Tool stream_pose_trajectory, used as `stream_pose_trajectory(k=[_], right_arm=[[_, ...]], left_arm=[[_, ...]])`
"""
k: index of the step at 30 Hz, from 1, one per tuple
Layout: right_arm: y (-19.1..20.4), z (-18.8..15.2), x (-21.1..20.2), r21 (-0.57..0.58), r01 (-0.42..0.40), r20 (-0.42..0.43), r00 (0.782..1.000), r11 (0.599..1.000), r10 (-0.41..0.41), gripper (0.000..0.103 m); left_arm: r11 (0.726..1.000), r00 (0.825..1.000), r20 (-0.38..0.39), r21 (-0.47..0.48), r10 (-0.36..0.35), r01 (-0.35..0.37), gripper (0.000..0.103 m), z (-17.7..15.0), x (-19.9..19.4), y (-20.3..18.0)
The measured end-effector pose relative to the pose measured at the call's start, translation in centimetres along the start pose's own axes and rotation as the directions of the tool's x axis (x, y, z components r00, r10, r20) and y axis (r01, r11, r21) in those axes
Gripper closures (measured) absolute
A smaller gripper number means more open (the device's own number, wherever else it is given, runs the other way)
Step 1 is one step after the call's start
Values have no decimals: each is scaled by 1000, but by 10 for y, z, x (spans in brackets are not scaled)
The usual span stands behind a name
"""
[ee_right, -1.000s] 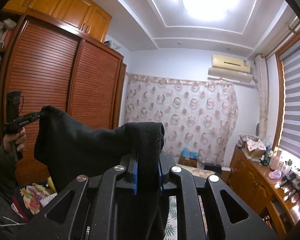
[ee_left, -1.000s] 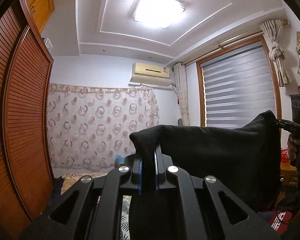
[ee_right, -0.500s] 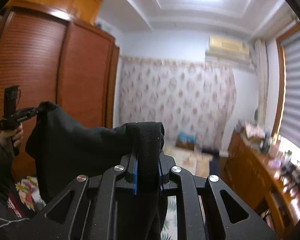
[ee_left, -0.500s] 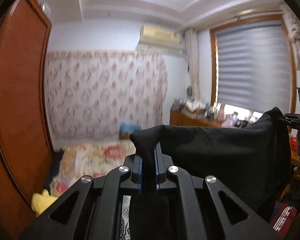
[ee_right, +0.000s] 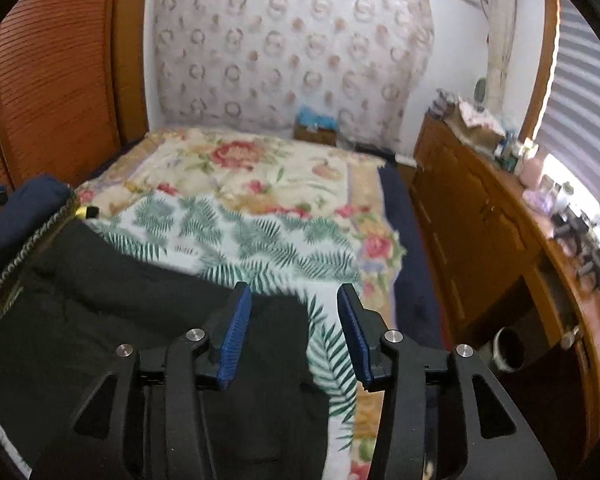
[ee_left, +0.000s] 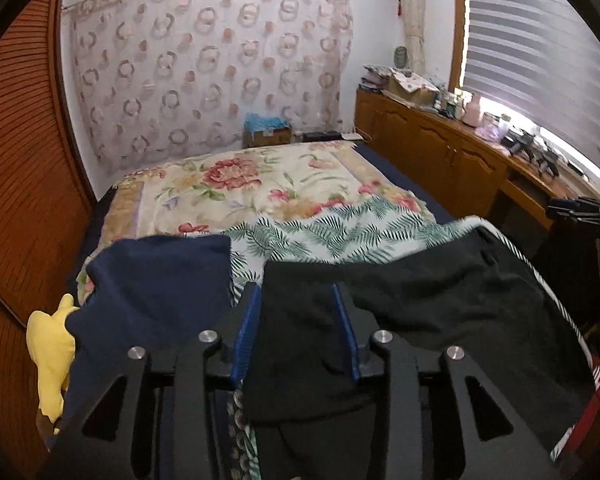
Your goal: Fold small clothes
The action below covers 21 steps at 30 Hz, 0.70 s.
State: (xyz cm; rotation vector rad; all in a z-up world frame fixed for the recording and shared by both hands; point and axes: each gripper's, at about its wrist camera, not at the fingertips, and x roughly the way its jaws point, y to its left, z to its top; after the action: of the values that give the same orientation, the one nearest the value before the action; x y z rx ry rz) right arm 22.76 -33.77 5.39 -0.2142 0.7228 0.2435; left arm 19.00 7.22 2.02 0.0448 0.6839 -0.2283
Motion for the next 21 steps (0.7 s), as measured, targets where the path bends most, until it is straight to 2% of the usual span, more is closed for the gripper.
stream_pose_trajectory(k=[8, 17, 21], right_arm=[[7, -53, -8, 69, -95, -23, 995, 993, 97, 41], [10, -111, 29, 179, -128, -155, 975, 975, 157, 42], [13, -124, 30, 213, -139, -164, 971, 967, 176, 42]], left_arm=[[999, 997, -66, 4, -48, 48, 65, -34, 5, -15], [998, 978, -198, -14, -70, 69, 65, -91, 46, -35], [998, 972, -229, -13, -57, 55, 65, -102, 56, -38]])
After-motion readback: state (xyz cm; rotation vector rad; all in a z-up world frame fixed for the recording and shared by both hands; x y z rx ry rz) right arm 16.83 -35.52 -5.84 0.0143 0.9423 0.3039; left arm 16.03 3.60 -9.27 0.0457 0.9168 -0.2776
